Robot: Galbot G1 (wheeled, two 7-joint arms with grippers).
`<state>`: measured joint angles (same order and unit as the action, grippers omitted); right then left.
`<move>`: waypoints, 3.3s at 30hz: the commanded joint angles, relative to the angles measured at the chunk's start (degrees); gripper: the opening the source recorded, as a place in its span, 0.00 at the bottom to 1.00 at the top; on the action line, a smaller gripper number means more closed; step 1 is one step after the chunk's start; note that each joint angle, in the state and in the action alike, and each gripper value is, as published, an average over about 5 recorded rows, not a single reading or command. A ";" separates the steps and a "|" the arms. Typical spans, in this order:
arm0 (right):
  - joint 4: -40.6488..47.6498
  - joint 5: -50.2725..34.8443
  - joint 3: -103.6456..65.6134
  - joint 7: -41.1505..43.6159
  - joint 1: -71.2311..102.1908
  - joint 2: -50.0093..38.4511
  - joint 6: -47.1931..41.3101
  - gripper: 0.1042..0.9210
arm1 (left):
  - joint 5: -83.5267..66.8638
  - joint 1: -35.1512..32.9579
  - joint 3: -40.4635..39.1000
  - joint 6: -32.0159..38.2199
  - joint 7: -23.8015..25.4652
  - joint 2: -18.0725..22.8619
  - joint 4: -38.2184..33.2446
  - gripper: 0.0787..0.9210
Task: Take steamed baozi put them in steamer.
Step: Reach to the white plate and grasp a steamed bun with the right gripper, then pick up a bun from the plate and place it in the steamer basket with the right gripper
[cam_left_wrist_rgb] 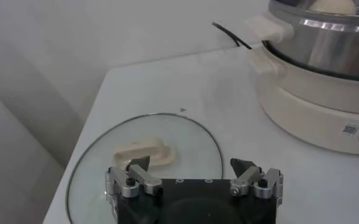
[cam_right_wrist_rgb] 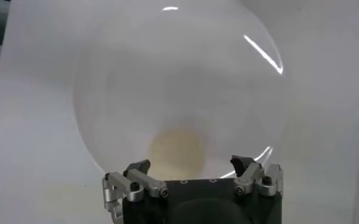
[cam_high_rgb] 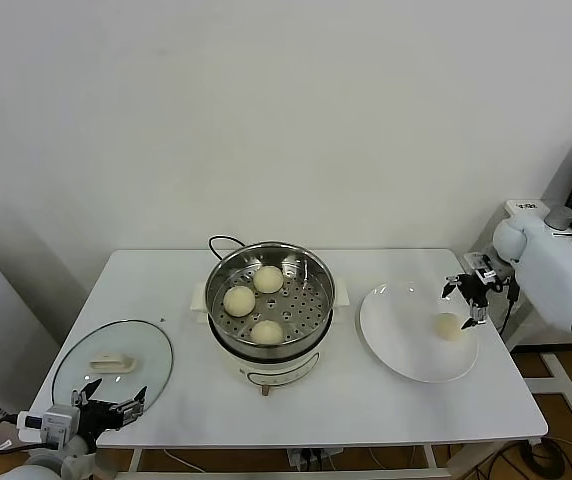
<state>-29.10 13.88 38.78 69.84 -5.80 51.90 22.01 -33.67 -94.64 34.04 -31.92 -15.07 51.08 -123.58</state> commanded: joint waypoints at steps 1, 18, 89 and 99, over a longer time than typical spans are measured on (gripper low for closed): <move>2.66 4.07 -4.22 -2.42 3.64 0.83 0.20 0.88 | 0.02 0.07 -0.18 0.09 0.06 -0.04 0.17 0.88; 4.16 4.53 -5.93 -2.77 4.12 2.52 -0.92 0.65 | 0.02 0.42 -0.75 0.32 0.16 -0.21 0.51 0.88; -39.29 -70.85 56.24 -21.83 -39.55 18.16 -50.86 0.41 | 1.00 0.98 -1.02 0.09 -0.08 0.61 -1.66 0.88; -38.58 -70.27 55.09 -26.11 -34.16 19.74 -52.87 0.41 | 0.73 1.24 -0.90 0.17 -0.05 0.47 -1.08 0.88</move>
<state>-67.97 -56.26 94.64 48.17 -44.57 69.50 -28.66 -32.88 -93.44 33.11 -31.79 -15.14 51.61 -124.85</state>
